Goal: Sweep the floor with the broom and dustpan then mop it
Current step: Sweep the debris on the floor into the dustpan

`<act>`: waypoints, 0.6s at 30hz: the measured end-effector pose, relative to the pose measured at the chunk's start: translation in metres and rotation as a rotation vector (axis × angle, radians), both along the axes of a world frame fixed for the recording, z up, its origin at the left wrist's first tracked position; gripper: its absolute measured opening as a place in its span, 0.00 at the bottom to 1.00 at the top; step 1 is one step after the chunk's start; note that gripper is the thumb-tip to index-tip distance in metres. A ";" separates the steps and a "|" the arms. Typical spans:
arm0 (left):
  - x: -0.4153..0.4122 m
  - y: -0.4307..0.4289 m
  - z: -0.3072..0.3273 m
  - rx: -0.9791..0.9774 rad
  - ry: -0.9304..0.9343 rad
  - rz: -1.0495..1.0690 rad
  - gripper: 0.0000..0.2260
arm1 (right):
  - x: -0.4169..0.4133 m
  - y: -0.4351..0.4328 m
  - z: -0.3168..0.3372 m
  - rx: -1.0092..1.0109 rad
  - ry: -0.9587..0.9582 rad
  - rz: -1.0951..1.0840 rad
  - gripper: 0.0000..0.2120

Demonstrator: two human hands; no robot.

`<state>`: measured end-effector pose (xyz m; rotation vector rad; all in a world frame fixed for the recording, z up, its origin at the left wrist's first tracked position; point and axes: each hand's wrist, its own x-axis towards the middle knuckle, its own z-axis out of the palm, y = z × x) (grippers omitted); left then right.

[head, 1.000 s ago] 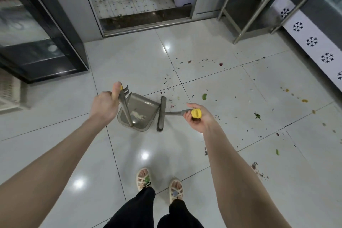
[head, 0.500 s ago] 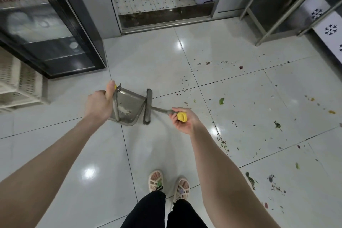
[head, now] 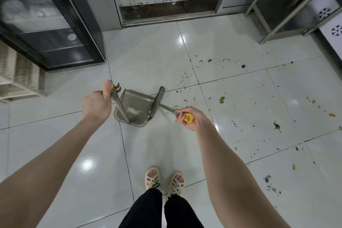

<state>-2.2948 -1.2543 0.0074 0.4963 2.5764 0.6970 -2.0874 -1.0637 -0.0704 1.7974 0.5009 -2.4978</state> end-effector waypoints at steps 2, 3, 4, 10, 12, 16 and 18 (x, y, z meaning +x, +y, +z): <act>0.005 0.004 -0.001 -0.009 0.010 -0.012 0.38 | 0.007 0.004 -0.005 -0.029 -0.010 -0.081 0.06; 0.007 0.006 -0.001 -0.008 0.012 -0.020 0.38 | 0.011 0.005 -0.006 -0.035 -0.014 -0.108 0.06; 0.010 0.009 -0.002 -0.004 0.013 -0.029 0.38 | 0.016 0.005 -0.006 -0.039 -0.017 -0.131 0.06; 0.035 0.024 -0.006 0.009 0.011 -0.076 0.37 | 0.053 0.003 -0.004 -0.062 -0.047 -0.274 0.06; 0.048 0.029 -0.006 0.001 0.009 -0.102 0.35 | 0.071 0.004 -0.001 -0.054 -0.081 -0.298 0.05; 0.078 0.043 -0.005 -0.016 -0.001 -0.165 0.33 | 0.109 0.011 0.013 -0.039 -0.112 -0.321 0.07; 0.093 0.052 -0.005 -0.019 -0.013 -0.180 0.34 | 0.132 0.015 0.020 -0.032 -0.133 -0.352 0.07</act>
